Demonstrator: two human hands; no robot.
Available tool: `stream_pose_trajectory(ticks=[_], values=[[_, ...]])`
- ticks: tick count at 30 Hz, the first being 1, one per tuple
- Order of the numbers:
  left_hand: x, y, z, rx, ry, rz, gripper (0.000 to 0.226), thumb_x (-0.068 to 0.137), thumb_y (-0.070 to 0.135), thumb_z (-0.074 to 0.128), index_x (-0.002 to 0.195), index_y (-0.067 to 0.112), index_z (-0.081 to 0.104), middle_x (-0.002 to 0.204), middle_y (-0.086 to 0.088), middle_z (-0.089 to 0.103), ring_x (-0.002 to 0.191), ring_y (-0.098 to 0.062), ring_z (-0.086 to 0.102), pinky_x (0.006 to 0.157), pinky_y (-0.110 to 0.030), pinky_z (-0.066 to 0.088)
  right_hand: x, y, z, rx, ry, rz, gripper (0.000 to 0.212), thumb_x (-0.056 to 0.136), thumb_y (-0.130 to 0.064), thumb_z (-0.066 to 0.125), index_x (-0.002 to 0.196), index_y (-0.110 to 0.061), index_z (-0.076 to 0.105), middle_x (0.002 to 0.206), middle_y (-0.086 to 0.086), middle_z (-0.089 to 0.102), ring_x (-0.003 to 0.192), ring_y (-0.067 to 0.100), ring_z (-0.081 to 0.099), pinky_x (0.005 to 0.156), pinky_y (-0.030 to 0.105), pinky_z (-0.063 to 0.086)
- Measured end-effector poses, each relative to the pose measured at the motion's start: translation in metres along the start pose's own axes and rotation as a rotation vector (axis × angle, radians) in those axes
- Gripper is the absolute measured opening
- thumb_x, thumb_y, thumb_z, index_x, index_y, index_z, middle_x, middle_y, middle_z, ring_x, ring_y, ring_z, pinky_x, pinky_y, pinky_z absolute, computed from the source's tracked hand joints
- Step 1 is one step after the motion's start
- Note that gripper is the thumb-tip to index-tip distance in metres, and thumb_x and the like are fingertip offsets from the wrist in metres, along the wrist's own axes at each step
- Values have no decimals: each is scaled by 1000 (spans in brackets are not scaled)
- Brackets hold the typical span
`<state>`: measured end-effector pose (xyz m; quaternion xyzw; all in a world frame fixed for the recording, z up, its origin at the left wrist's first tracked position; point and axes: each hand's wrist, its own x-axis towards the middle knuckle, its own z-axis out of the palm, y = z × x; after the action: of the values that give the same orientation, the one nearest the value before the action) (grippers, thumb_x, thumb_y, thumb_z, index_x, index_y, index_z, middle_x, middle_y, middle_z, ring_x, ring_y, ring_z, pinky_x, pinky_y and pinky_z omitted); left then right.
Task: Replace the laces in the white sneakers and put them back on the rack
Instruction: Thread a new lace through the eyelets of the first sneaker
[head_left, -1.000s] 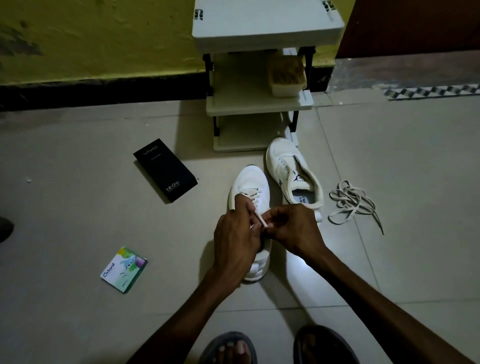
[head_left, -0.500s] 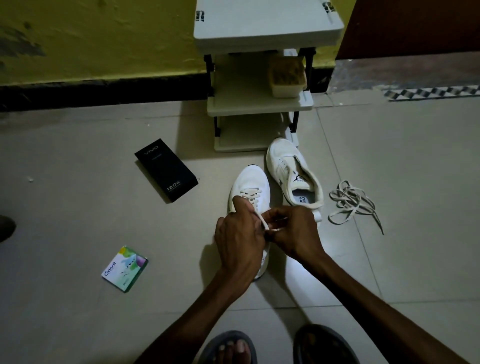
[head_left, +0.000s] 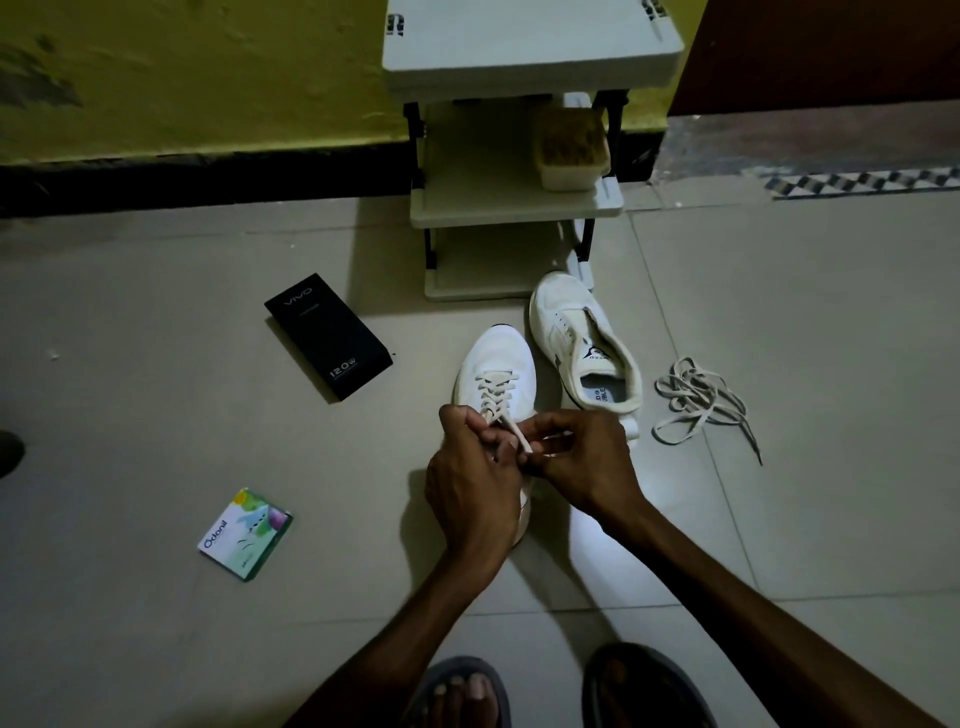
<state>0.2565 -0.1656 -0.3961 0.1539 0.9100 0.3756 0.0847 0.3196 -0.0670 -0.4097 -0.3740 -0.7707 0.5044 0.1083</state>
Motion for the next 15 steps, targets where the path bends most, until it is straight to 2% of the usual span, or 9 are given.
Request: stream_pose_trajectory(ticks=[4, 7, 9, 12, 15], values=[[1, 4, -3, -25, -4, -66, 34, 82, 20, 72, 93, 24, 40, 101, -4, 69, 92, -25, 65, 67, -23, 38, -1, -1, 3, -18, 3, -42, 25, 70, -13, 85, 93, -18, 78, 81, -11, 73, 68, -7, 66, 60, 10, 52], [8, 10, -7, -80, -64, -196, 31, 82, 18, 70, 97, 21, 43, 108, -7, 66, 101, -29, 63, 71, -27, 44, -2, 0, 5, -39, 23, -62, 26, 69, -13, 86, 93, -17, 77, 83, -8, 74, 69, -7, 65, 58, 7, 50], [14, 14, -11, -55, -114, -210, 32, 84, 19, 68, 100, 19, 41, 113, -9, 65, 105, -30, 61, 74, -29, 45, -2, 1, 5, -50, 24, -65, 27, 68, -14, 86, 94, -18, 77, 85, -8, 74, 70, -7, 66, 58, 6, 49], [15, 17, -15, 17, -124, -107, 34, 86, 18, 65, 102, 15, 35, 112, -14, 65, 103, -34, 63, 77, -35, 50, -1, 3, 5, -45, 16, -72, 28, 69, -16, 86, 95, -18, 77, 86, -8, 75, 73, -4, 67, 61, 10, 52], [13, 15, -16, 37, -93, -59, 34, 87, 16, 64, 106, 12, 36, 109, -16, 66, 100, -36, 64, 71, -33, 47, 0, 4, 7, -45, 25, -61, 28, 69, -17, 86, 95, -19, 78, 87, -8, 75, 74, -2, 68, 63, 14, 55]])
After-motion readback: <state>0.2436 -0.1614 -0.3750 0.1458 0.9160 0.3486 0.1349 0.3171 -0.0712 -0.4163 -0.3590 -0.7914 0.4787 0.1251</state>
